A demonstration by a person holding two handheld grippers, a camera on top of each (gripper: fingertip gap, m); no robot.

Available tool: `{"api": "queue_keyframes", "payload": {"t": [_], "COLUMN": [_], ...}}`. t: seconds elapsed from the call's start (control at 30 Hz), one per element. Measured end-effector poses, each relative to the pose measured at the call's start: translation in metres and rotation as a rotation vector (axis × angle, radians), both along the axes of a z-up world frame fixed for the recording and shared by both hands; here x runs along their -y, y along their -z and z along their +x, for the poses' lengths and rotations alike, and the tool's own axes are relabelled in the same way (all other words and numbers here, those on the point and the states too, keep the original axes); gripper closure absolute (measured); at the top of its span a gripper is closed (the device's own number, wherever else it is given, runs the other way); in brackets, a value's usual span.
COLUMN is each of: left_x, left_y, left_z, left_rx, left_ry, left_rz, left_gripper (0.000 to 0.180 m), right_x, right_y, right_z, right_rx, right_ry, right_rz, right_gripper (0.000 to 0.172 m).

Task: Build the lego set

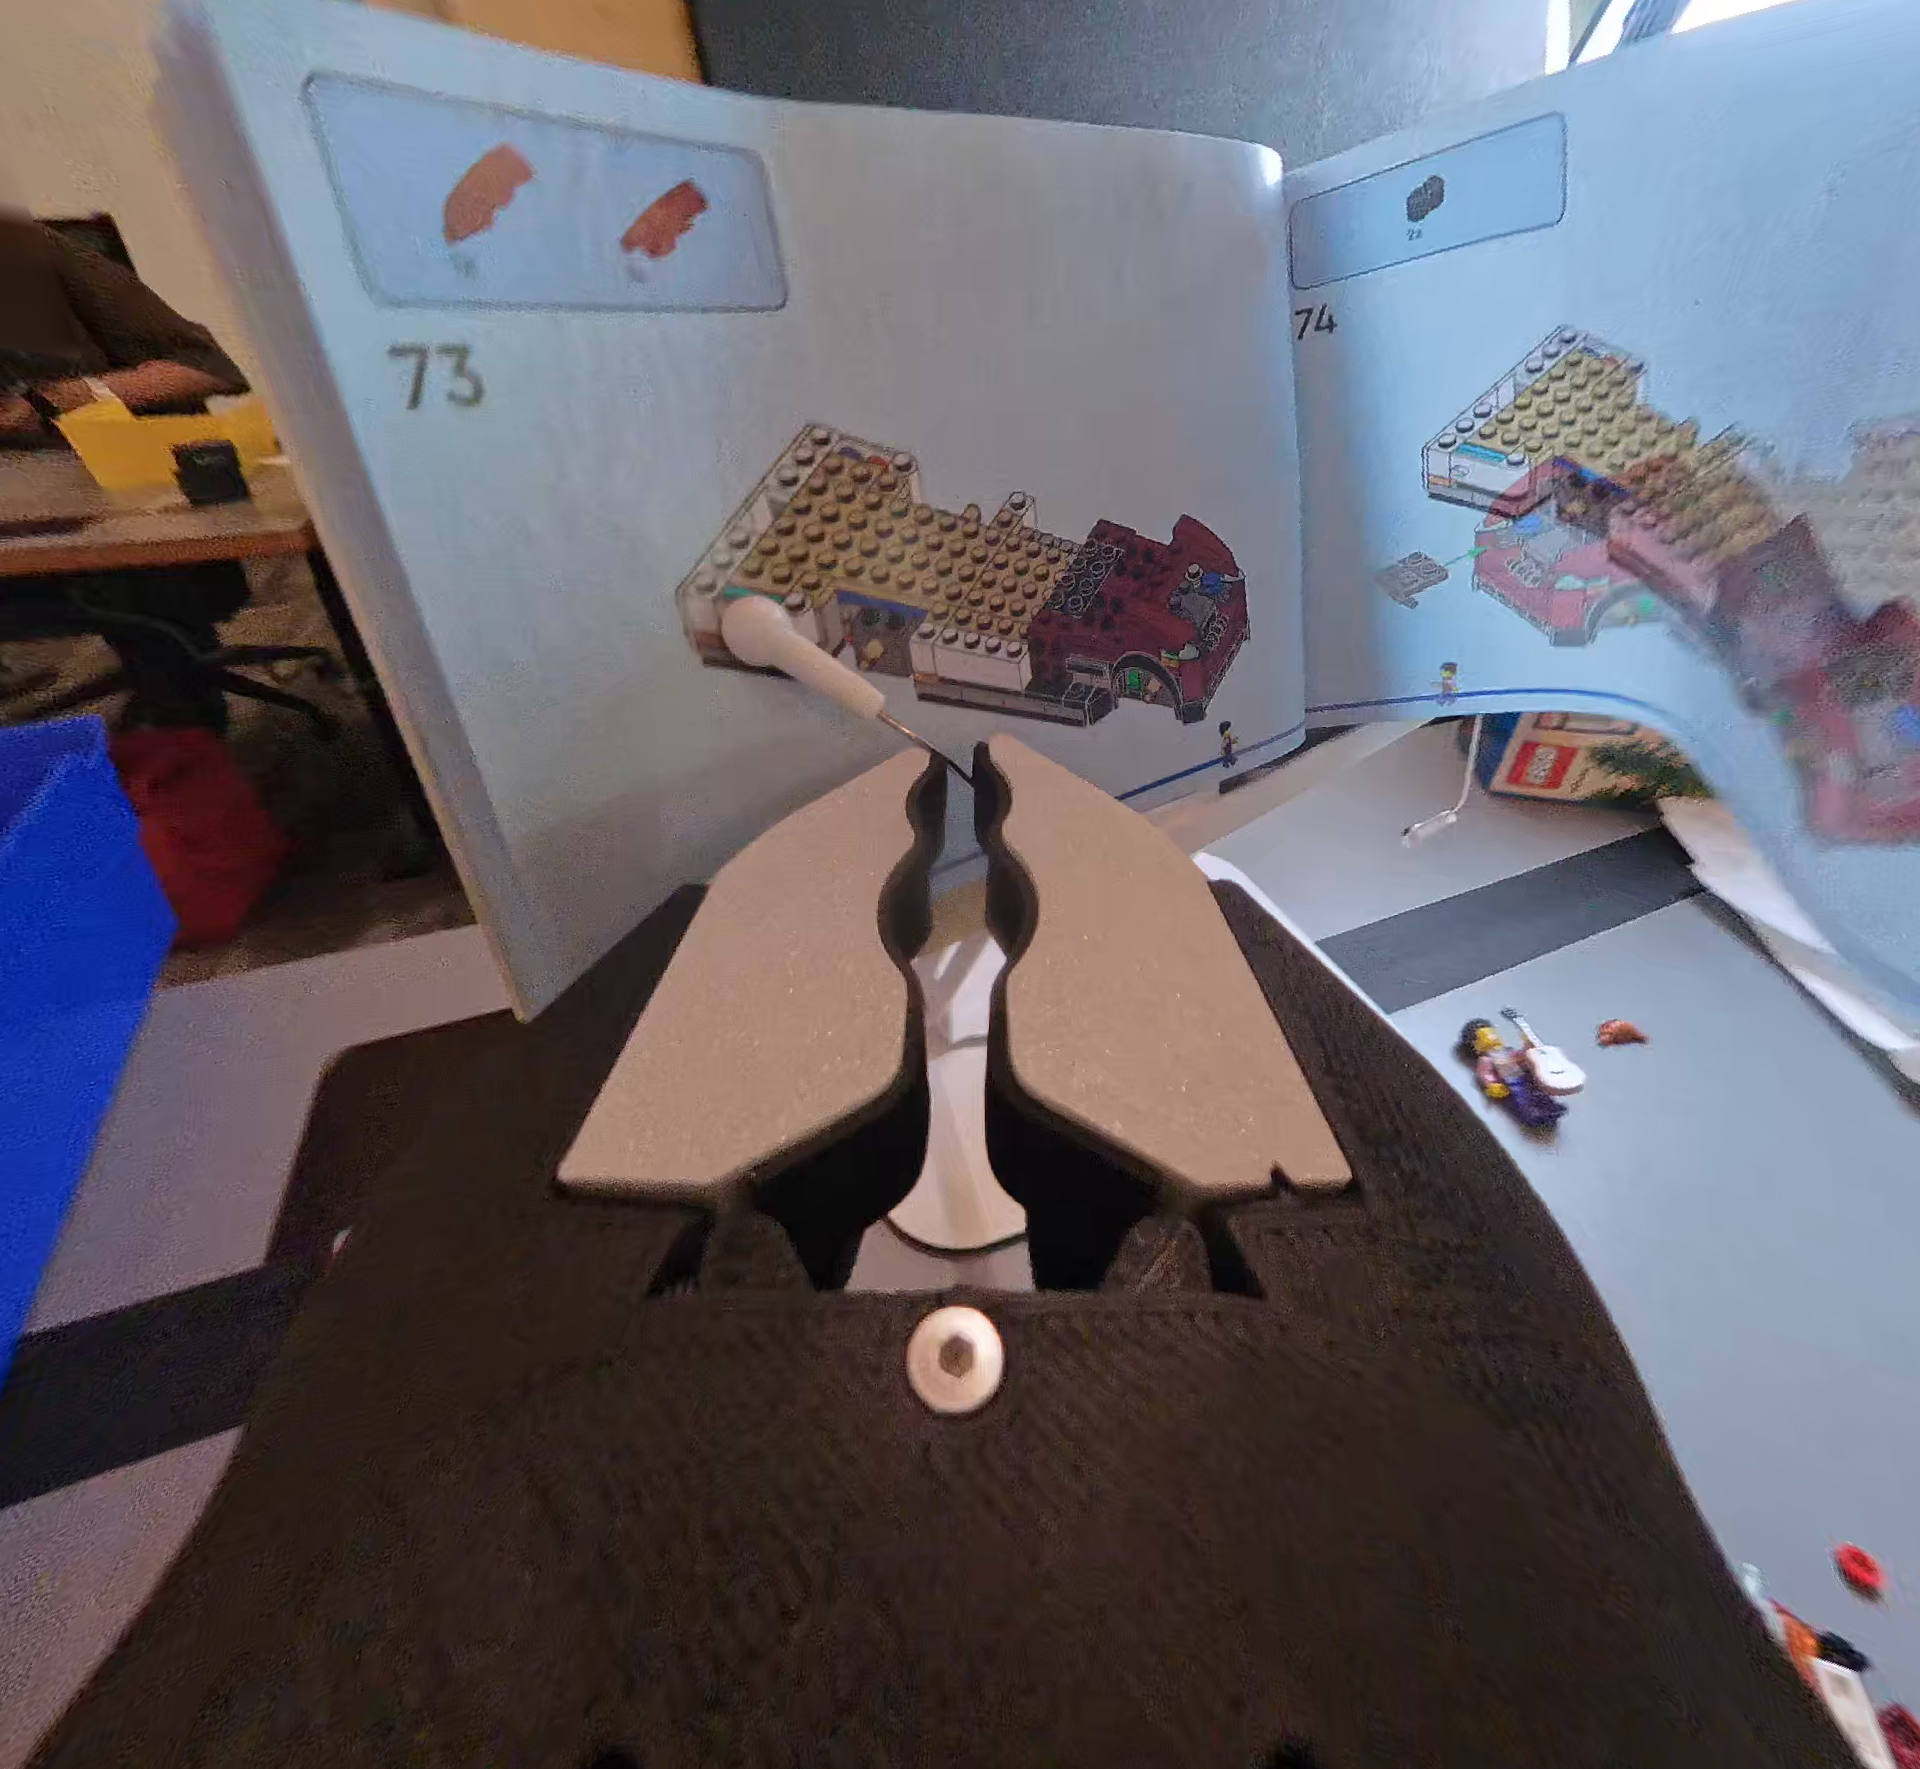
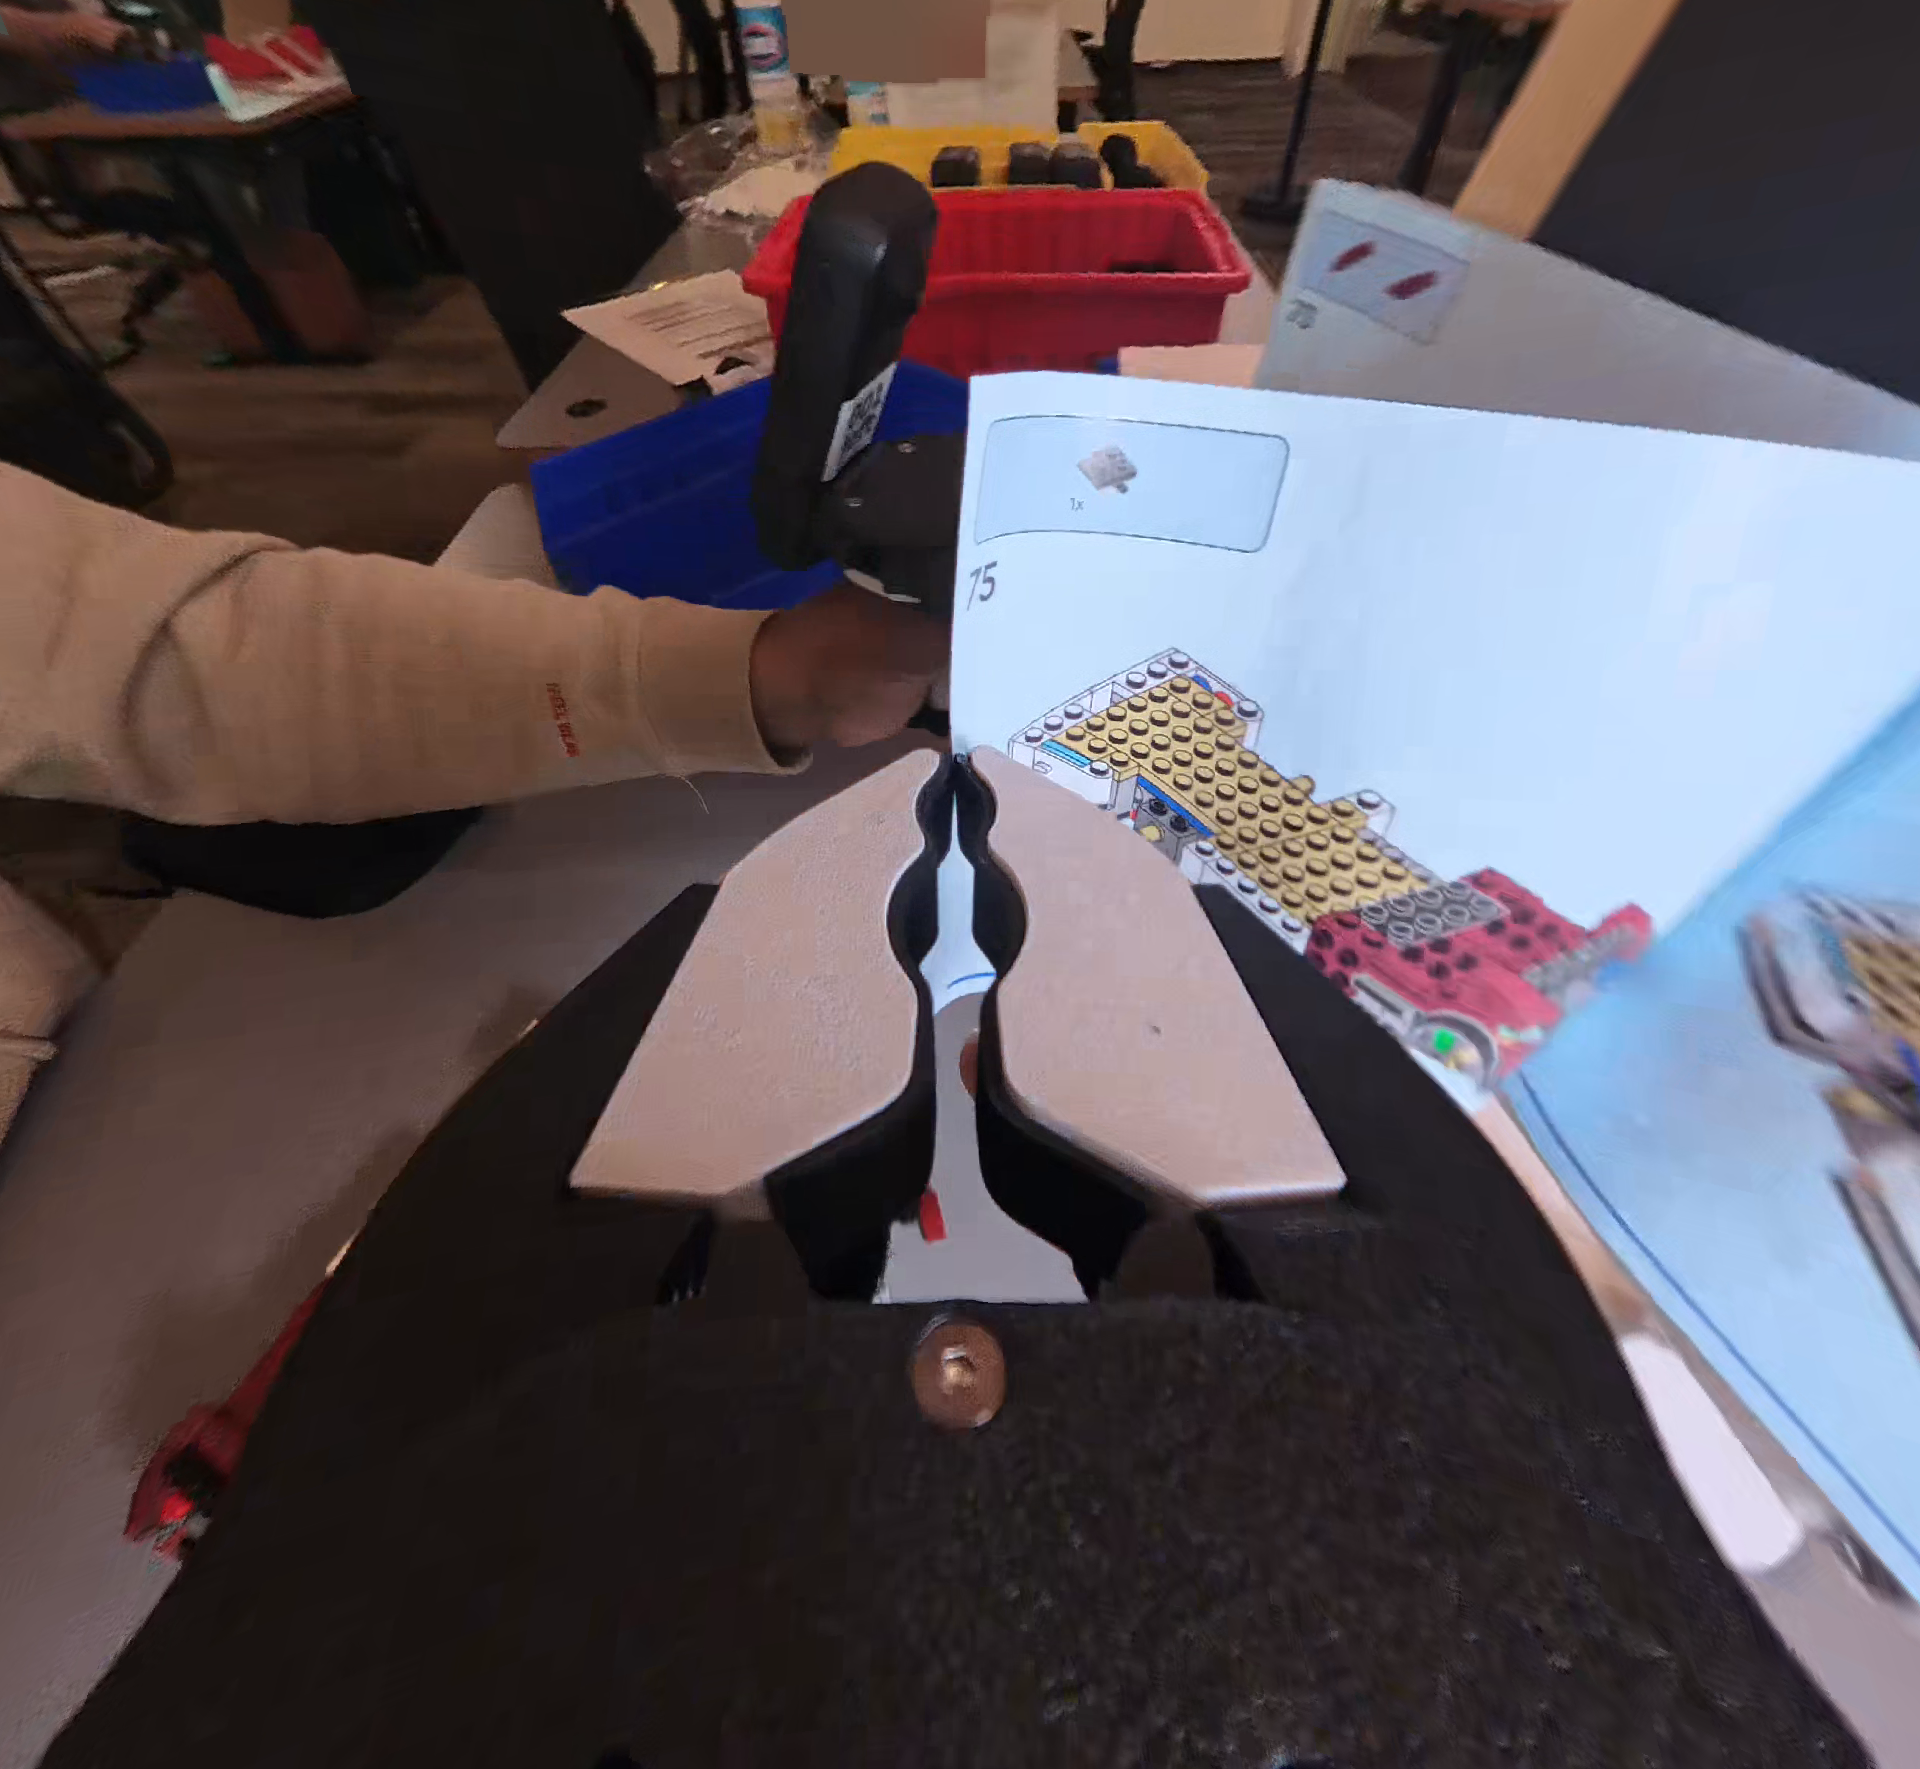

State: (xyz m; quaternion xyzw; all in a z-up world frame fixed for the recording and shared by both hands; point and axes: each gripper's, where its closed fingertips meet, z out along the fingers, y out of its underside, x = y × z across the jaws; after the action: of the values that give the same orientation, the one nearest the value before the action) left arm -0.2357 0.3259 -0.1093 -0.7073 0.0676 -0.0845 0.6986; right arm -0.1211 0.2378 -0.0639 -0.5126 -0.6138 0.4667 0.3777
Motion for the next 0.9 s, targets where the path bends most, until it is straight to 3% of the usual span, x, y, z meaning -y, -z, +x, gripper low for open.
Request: {"api": "queue_keyframes", "payload": {"t": [0.13,0.3,0.4,0.47,0.57,0.63,0.7,0.8,0.9], "left_x": [0.006,0.005,0.002,0.001,0.002,0.002,0.003,0.004,0.007], "left_y": [0.005,0.010,0.009,0.009,0.009,0.010,0.010,0.012,0.018], "left_z": [-0.002,-0.005,-0.006,-0.006,-0.006,-0.006,-0.006,-0.006,-0.008], "left_rx": [0.139,0.300,0.325,0.328,0.333,0.341,0.368,0.427,0.518], "left_ry": [0.082,0.188,0.196,0.199,0.210,0.209,0.208,0.220,0.263], "left_rz": [0.011,0.036,0.046,0.048,0.052,0.058,0.069,0.092,0.107], "left_gripper": [0.176,0.177,0.177,0.176,0.177,0.177,0.177,0.177,0.178], "right_x": [0.014,-0.012,0.004,0.009,-0.051,-0.107,-0.135,-0.124,-0.123], "right_y": [0.017,0.017,-0.002,-0.036,-0.058,-0.038,-0.003,0.030,0.038], "right_z": [-0.079,-0.138,-0.128,-0.097,-0.037,0.002,0.022,0.001,-0.028], "right_rx": [0.047,0.038,-0.002,-0.133,-0.189,-0.054,0.126,0.201,0.232], "right_ry": [-0.002,0.133,0.037,0.014,0.276,0.483,0.545,0.463,0.508], "right_rz": [0.070,0.137,0.074,0.057,0.173,0.314,0.409,0.463,0.573], "right_gripper": [0.171,0.163,0.134,0.136,0.155,0.171,0.172,0.171,0.171]}}
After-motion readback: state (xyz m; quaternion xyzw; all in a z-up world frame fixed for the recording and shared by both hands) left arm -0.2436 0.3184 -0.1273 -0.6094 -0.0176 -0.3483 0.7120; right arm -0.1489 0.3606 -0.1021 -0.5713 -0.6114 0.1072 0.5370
